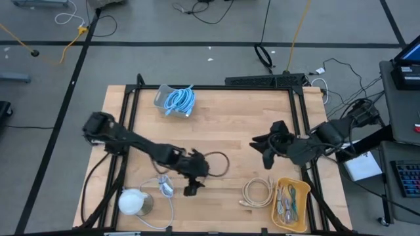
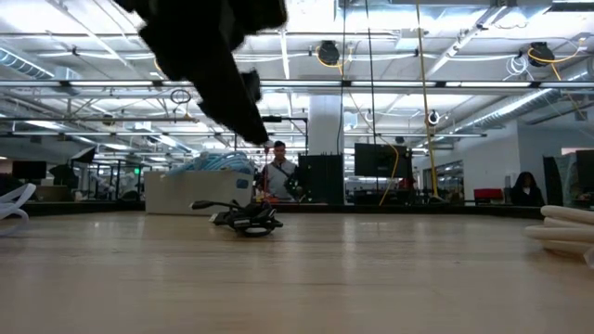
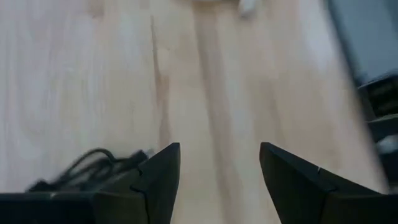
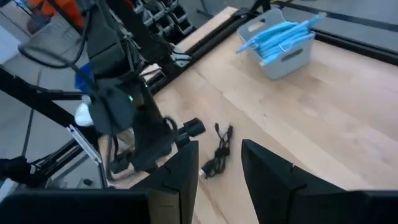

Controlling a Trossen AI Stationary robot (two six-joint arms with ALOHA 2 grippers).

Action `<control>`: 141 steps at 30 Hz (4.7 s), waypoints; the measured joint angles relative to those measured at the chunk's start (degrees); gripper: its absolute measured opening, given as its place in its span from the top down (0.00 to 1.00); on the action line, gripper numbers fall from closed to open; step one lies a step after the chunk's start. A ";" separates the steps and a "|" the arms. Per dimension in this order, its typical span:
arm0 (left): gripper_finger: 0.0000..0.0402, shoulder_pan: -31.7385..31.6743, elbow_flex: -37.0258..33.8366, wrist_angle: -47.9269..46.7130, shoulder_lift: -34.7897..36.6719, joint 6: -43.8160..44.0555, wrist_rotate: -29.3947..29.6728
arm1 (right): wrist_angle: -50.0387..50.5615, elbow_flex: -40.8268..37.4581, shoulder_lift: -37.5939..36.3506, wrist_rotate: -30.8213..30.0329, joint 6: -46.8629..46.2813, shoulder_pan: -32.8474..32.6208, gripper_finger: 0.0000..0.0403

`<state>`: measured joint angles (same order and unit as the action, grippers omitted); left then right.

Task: Pick & Place USB Port
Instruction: Put the brown HDMI cable into the gray bin

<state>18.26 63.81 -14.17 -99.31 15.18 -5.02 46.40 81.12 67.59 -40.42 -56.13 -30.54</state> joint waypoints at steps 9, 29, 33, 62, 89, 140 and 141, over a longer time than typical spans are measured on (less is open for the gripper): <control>0.45 -2.83 18.85 -10.23 -12.71 -20.28 9.12 | 17.45 -0.46 -0.67 9.86 -15.22 -0.18 0.72; 0.45 -5.71 28.88 -21.97 0.48 -7.27 20.22 | -10.47 -24.22 1.59 34.67 -24.56 -1.35 0.72; 0.45 -6.16 28.84 -25.54 8.11 -1.04 23.91 | -14.13 -27.85 7.56 41.48 -28.42 -1.47 0.72; 0.45 12.32 27.24 -40.46 15.48 1.91 44.15 | -20.62 -22.32 23.34 46.54 -46.48 -1.95 0.72; 0.71 15.65 27.26 -43.19 15.45 3.30 45.53 | -21.23 -22.32 30.40 53.86 -46.70 1.20 0.72; 0.63 6.61 15.46 -10.60 26.49 10.00 27.65 | -63.96 -14.12 9.29 7.03 12.07 11.40 0.98; 0.63 4.59 12.84 -6.37 27.94 9.67 24.75 | -64.97 -13.80 9.00 7.00 13.58 11.37 0.98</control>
<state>22.85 76.64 -20.54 -71.36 24.85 19.73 -18.57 67.32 76.59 -33.43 -42.55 -19.16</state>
